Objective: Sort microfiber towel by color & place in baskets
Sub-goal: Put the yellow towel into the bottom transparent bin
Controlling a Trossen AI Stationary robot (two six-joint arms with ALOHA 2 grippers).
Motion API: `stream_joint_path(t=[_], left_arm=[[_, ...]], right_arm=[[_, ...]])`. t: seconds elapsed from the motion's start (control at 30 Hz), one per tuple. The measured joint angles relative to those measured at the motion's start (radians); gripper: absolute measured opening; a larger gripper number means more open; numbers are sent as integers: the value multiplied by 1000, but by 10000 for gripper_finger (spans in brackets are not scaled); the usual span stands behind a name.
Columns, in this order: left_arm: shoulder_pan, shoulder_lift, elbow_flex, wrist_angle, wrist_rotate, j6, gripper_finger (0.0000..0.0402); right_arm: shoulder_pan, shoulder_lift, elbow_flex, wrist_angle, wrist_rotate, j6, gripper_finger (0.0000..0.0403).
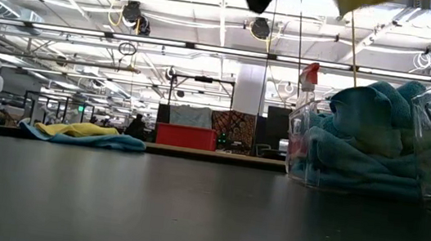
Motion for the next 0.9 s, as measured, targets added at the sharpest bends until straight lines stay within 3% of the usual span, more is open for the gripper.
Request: stream_joint_path(t=[0.53,0.9], left_arm=[[-45,-49,-1,-319,-179,-81,199],[-85,-47,-1,-408,-196,-128,199]], right_arm=[[153,-169,0,-21,-10,35,11],[252,-259,0,-203,-50,271,11]])
